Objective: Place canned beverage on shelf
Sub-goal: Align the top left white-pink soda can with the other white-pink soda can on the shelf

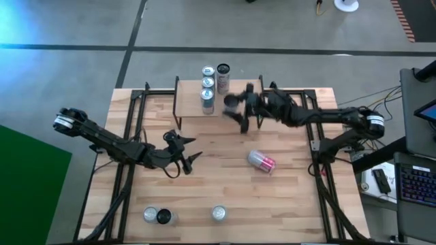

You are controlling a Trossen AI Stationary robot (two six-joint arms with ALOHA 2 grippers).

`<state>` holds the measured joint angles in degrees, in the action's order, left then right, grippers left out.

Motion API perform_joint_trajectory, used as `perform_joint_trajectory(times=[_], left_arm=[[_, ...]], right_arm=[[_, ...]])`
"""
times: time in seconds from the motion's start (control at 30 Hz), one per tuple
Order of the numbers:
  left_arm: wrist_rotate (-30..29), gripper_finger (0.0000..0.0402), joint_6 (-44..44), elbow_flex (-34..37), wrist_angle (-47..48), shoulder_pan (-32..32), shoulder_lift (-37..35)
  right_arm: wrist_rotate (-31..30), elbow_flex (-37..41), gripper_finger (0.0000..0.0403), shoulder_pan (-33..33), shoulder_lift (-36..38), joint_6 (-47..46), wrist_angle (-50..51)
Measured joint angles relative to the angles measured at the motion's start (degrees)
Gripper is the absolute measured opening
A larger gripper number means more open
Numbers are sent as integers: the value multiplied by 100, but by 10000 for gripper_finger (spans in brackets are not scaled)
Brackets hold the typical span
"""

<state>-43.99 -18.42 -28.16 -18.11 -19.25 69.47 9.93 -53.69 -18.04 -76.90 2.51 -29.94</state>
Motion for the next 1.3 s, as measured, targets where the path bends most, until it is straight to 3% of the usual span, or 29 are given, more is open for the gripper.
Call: perform_joint_trajectory(times=[0.23, 0.63, 1.13, 1.3], left_arm=[[180, 295, -12, -33, 1, -9, 13], [291, 295, 131, -27, 15, -7, 157], [264, 295, 147, -22, 15, -4, 245], [256, 295, 143, -22, 15, -4, 245]], right_arm=[[792, -490, 265, -814, -878, -164, 110], [1292, -1228, 267, -1321, -1904, -406, 86], [1317, -1209, 267, -1608, -1836, -437, 261], [1596, -1202, 267, -1659, -1839, -447, 287]])
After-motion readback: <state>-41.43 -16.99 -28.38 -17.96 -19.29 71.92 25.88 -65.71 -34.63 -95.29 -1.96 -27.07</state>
